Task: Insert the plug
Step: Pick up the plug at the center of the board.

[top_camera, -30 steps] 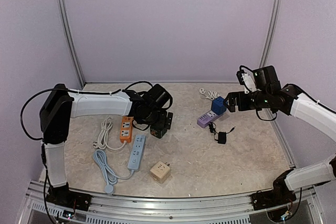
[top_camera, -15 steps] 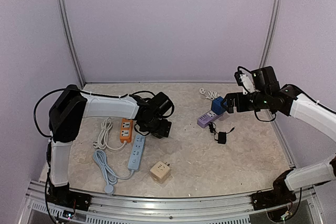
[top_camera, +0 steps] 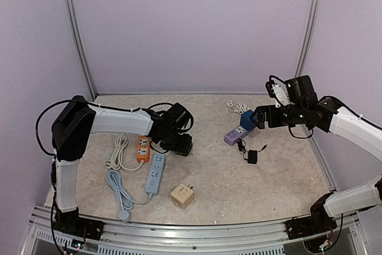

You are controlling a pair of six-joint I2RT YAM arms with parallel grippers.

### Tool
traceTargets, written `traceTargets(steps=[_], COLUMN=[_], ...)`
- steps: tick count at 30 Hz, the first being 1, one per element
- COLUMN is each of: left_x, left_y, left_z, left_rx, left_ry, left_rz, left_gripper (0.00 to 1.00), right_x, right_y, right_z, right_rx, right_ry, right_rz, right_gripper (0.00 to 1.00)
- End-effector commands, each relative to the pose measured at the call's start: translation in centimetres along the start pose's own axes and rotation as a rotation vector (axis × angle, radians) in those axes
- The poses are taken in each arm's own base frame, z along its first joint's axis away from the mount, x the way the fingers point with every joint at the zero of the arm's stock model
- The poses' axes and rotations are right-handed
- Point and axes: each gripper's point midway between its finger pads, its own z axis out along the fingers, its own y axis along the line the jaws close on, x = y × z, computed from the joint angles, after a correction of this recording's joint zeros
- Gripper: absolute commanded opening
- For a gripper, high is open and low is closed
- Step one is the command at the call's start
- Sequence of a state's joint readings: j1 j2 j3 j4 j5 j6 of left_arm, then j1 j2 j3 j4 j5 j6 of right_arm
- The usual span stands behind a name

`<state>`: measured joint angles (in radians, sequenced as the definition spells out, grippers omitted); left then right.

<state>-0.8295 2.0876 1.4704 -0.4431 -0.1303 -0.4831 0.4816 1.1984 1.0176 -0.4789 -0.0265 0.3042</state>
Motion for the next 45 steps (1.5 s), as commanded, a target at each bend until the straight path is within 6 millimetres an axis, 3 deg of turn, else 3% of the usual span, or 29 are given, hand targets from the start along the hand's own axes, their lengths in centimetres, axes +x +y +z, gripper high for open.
traceTargets(steps=[1,6,9,13,20,24,27,36,45], left_x=[-1.2,-2.3,-1.4,-0.8,1.1,2.8,3.5,3.1,4.3], left_y=[-2.8,-5.4,-6.2,-7.2,-9.1,-10.7,-11.4,-11.7,-12.1], left_z=[-2.9,-8.4,-10.6,-14.4,-18.5,-21.2,-22.1,-23.0,-23.8], left_rx=[0.218,0.466,0.576,0.698,0.735,0.856,0.885,0.929,1.032], left_ry=[-0.093,-0.262,-0.329,-0.459,-0.653,-0.715,-0.746,-0.741,-0.704], left_rz=[0.023,0.078,0.129,0.246,0.474,0.564,0.590,0.522,0.534], left_gripper=[0.30,0.30,0.27,0.05,0.07,0.09,0.11,0.11,0.11], right_x=[0.9,1.3,1.8,2.8,4.4,4.8,5.1,6.1,4.4], right_y=[1.3,1.8,2.4,3.9,7.4,9.8,11.6,16.1,19.8], right_z=[0.5,0.5,0.7,0.8,0.6,0.2,-0.4,-2.2,-4.8], right_rx=[-0.053,-0.074,-0.104,-0.182,-0.326,-0.402,-0.464,-0.645,-0.781], right_ry=[0.020,0.029,0.042,0.066,0.096,0.069,0.040,-0.031,-0.169], right_rz=[-0.032,-0.050,-0.073,-0.121,-0.204,-0.290,-0.355,-0.472,-0.511], right_gripper=[1.00,1.00,1.00,1.00,1.00,1.00,1.00,1.00,0.97])
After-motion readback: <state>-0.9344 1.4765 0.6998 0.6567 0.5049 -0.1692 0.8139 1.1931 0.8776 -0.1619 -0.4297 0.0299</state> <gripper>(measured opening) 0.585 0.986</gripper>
